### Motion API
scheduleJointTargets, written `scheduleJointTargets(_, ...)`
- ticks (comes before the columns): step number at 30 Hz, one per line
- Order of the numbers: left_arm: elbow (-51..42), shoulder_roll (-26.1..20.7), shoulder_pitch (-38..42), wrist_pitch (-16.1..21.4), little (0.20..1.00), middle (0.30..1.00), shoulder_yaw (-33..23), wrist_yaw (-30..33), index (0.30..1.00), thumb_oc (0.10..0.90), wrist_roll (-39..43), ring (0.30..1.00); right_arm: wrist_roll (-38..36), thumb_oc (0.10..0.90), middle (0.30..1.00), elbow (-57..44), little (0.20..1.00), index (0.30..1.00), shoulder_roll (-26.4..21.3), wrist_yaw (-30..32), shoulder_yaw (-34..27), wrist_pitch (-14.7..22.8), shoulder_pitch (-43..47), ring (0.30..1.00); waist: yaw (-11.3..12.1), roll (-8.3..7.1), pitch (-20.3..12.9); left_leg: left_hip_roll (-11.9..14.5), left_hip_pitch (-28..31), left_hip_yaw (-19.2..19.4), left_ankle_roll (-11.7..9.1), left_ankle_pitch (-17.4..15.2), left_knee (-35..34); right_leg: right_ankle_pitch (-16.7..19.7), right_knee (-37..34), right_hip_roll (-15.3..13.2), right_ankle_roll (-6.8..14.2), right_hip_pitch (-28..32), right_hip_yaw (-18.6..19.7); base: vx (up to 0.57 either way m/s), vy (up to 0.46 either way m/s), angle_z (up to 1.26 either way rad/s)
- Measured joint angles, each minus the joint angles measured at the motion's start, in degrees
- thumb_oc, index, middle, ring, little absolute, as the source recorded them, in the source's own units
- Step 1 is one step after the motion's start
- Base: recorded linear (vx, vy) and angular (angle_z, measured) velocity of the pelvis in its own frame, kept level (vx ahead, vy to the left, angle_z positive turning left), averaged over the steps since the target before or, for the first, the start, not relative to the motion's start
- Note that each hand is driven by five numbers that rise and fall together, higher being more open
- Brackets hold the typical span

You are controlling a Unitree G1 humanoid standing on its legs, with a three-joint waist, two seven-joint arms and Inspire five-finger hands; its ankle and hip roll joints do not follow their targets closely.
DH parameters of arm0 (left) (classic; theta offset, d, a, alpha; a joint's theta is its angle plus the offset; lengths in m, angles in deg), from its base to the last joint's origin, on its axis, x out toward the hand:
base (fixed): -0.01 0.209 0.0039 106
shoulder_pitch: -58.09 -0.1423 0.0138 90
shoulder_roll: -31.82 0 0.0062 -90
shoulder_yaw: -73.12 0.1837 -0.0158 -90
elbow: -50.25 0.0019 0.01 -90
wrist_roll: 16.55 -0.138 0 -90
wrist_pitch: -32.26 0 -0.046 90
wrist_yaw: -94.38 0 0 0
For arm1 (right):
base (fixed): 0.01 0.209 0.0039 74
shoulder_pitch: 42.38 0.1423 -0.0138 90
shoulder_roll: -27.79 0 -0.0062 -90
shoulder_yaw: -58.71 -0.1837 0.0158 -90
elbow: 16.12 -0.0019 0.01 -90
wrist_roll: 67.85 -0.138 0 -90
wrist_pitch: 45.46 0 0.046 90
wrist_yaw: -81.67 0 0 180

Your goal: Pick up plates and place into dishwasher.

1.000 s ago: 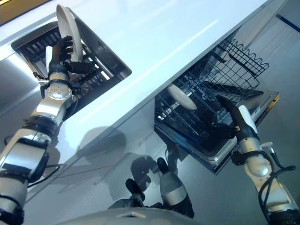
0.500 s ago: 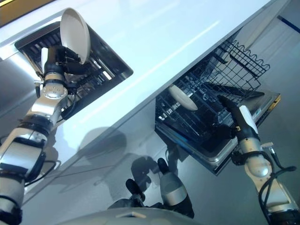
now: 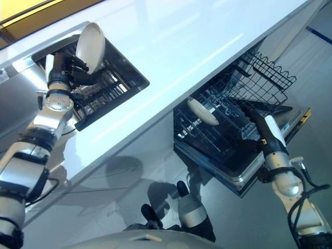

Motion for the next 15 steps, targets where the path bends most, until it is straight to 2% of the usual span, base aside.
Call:
scheduleJointTargets(4, 0.02, -1.77, -0.06, 1.73, 0.200, 0.300, 0.00, -0.78, 0.300, 0.100, -3.55, 0.300, -0.02, 0.800, 0.900, 0.01, 0.900, 0.900, -0.12, -1.19, -1.80, 1.44, -0.79, 0.900, 0.27, 0.44, -2.10, -0.07, -0.61, -0.39, 0.07, 0.10, -0.13, 0.00, -0.04, -0.13, 0.00, -0.54, -0.29, -0.04, 0.044, 0.06)
scheduleJointTargets(7, -0.06, -3.02, -1.32, 4.45, 0.200, 0.300, 0.01, -2.35, 0.300, 0.100, -5.79, 0.300, -0.03, 0.800, 0.900, 0.00, 0.900, 0.900, -0.21, -1.61, -1.82, 2.69, -1.06, 0.900, 0.61, 0.88, -4.40, -0.01, -1.04, -0.46, 0.01, 0.36, -0.05, 0.00, 0.07, -0.10, -0.01, -0.77, -0.44, -0.08, 0.028, 0.05)
scheduleJointTargets(15, -6.30, -4.58, -6.31, 11.18, 0.200, 0.300, -0.01, -2.76, 0.300, 0.100, -11.26, 0.300, -0.01, 0.800, 0.900, 0.01, 0.900, 0.900, -0.23, -3.02, -1.95, 4.49, -1.68, 0.900, 1.03, 1.97, -5.47, -0.16, -1.21, -1.85, 0.19, 0.73, -0.27, -0.02, 0.06, -0.46, -0.02, -0.26, -1.66, -0.04, 0.050, 0.08)
